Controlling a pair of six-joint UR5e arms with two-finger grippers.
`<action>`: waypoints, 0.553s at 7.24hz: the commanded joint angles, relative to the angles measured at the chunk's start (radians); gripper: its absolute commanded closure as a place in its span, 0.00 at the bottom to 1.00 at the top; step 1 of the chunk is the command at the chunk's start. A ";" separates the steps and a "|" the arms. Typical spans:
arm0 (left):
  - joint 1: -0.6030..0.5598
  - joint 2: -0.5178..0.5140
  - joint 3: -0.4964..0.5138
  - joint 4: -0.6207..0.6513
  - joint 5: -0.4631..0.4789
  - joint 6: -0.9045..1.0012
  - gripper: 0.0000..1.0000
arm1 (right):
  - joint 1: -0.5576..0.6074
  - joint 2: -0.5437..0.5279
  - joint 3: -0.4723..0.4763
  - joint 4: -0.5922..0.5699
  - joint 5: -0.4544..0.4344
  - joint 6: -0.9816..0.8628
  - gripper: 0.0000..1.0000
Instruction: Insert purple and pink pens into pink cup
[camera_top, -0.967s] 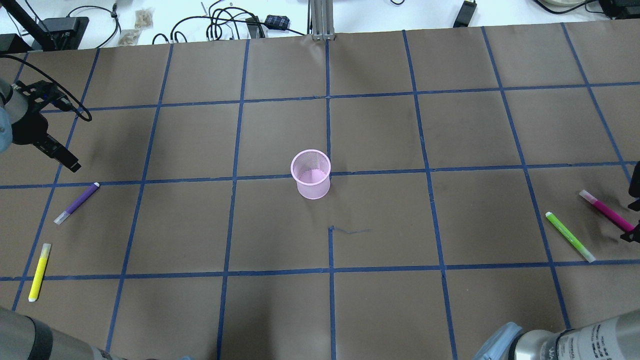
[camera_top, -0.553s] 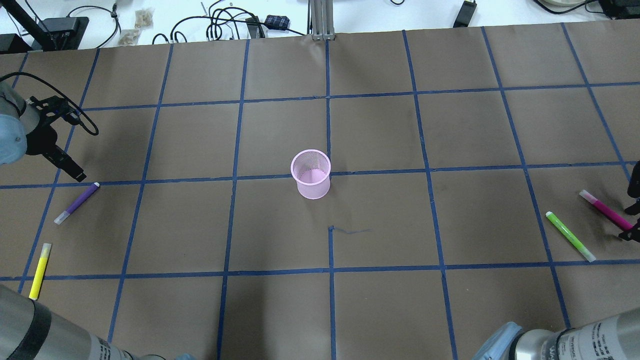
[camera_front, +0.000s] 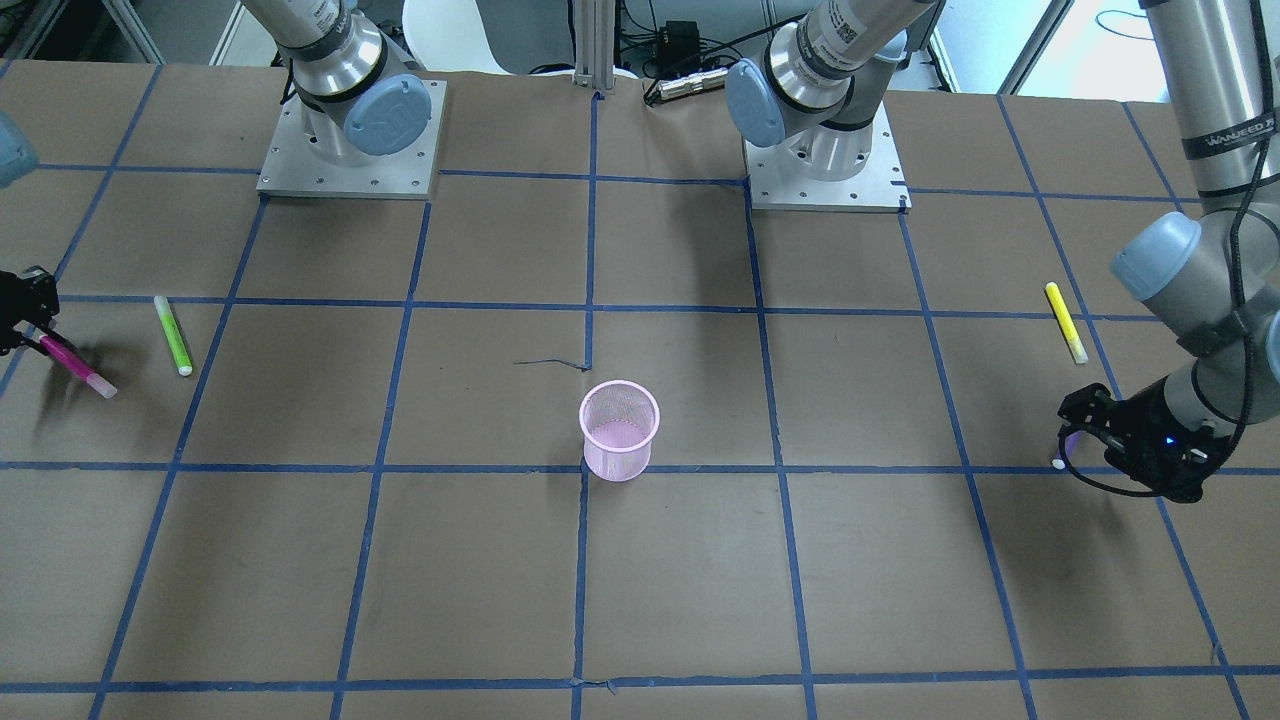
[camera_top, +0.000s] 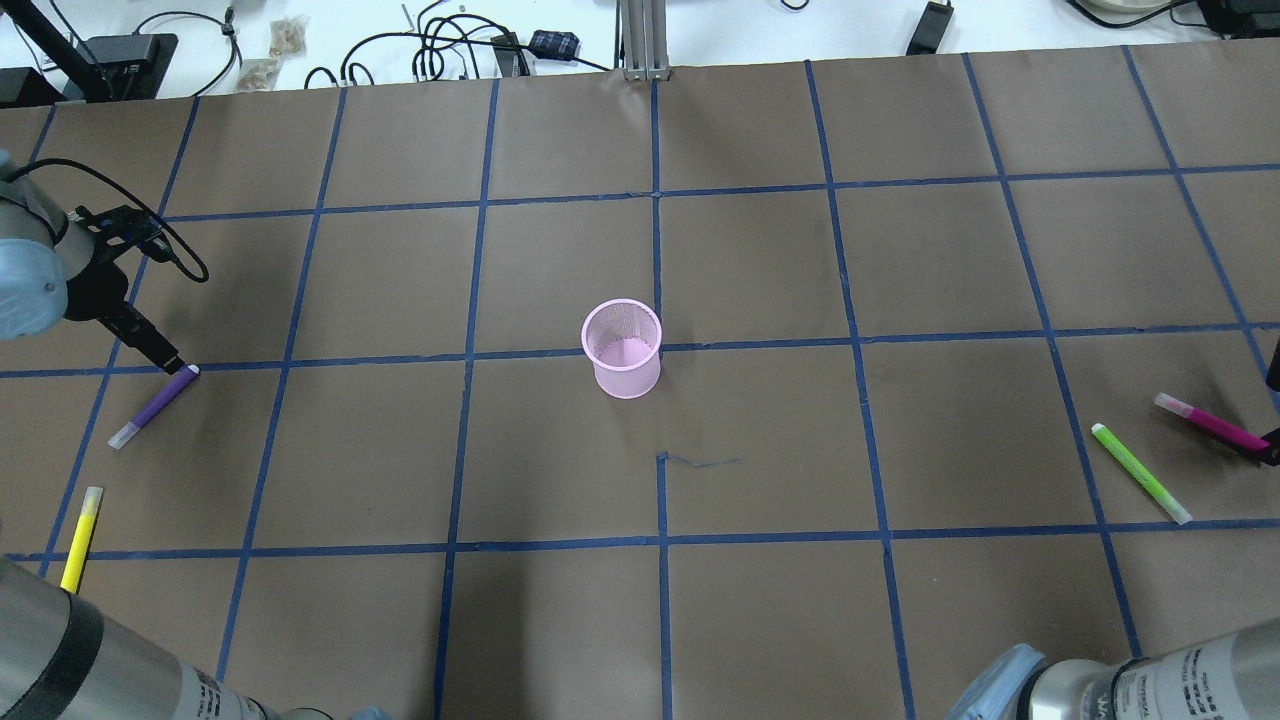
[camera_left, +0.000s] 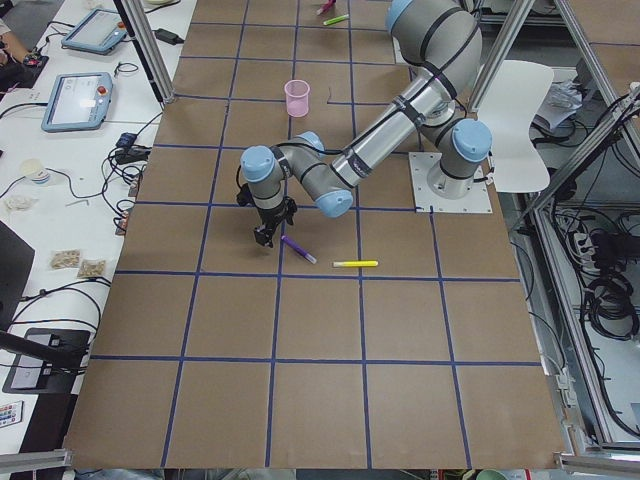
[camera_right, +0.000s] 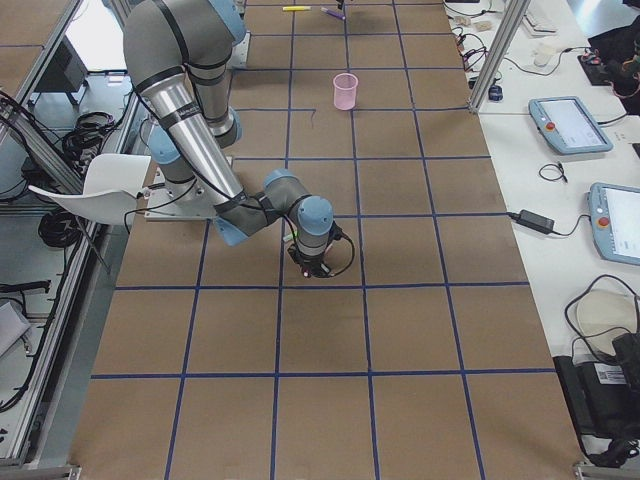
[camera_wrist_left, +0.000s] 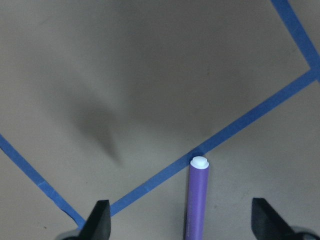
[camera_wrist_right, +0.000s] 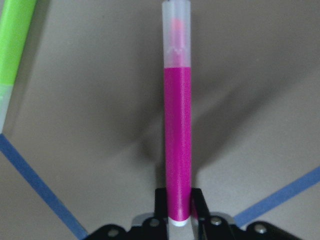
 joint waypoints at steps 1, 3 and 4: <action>-0.001 -0.013 -0.001 0.000 0.000 0.005 0.00 | 0.044 -0.041 -0.053 0.015 0.002 0.046 1.00; -0.002 -0.013 -0.001 0.003 0.000 0.002 0.00 | 0.206 -0.101 -0.122 0.018 -0.064 0.075 1.00; -0.002 -0.013 -0.001 0.005 0.000 0.002 0.00 | 0.313 -0.113 -0.159 0.071 -0.090 0.175 1.00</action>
